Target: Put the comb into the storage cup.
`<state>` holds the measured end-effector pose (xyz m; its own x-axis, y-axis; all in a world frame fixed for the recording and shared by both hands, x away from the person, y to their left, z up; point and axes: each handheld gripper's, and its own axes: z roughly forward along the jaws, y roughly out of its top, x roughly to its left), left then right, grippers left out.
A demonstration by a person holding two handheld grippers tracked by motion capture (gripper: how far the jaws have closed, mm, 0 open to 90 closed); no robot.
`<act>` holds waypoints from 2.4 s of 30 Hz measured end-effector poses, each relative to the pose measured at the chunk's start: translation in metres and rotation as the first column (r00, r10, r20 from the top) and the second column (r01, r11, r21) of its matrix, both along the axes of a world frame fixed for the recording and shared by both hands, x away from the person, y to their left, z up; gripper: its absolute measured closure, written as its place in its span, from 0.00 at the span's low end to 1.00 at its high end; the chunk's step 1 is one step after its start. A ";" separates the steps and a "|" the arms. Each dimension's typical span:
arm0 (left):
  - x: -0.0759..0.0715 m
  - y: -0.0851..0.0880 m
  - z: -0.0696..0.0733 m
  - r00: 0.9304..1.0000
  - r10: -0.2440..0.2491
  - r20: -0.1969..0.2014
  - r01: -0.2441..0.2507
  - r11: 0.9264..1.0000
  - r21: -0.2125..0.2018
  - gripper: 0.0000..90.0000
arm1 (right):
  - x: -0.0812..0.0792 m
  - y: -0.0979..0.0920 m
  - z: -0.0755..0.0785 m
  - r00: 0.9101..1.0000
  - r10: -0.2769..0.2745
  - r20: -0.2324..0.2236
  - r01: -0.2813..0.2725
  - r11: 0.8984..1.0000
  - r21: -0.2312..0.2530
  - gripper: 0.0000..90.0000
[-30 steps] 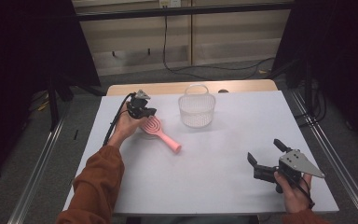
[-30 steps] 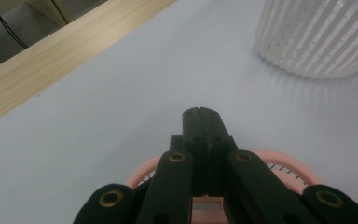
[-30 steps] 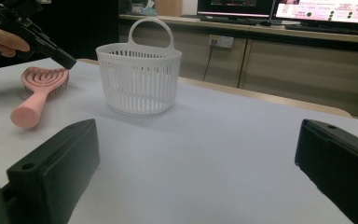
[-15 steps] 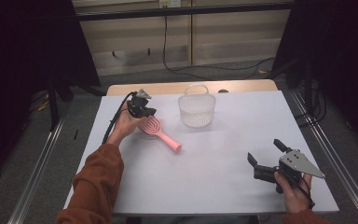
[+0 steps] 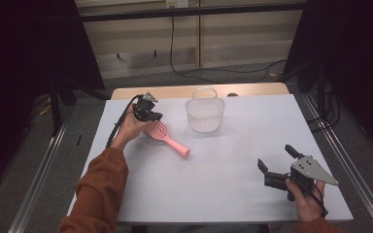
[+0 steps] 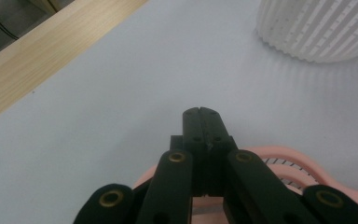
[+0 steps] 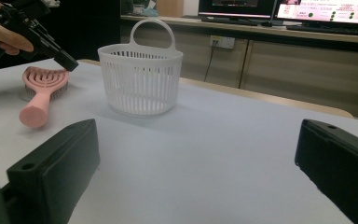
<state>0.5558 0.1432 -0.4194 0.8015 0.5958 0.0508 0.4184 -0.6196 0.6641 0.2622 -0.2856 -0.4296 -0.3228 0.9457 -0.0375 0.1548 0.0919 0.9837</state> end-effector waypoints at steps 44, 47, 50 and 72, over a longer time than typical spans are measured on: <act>0.003 0.027 -0.001 0.998 0.010 -0.060 -0.006 0.998 0.063 1.00 | -0.001 -0.001 0.000 1.000 0.002 0.001 -0.002 1.000 -0.002 0.00; 0.003 0.030 -0.004 0.997 0.011 -0.075 -0.006 0.997 0.072 1.00 | -0.001 -0.001 0.000 1.000 0.001 0.001 -0.001 1.000 -0.005 0.00; 0.002 0.034 -0.006 0.997 0.022 -0.075 -0.017 0.997 0.072 1.00 | -0.001 -0.001 0.000 1.000 -0.002 0.000 0.002 1.000 -0.005 0.00; -0.011 0.058 -0.010 0.997 0.034 -0.070 -0.030 0.998 0.056 1.00 | -0.001 0.000 0.000 1.000 -0.004 0.000 0.004 1.000 -0.006 0.00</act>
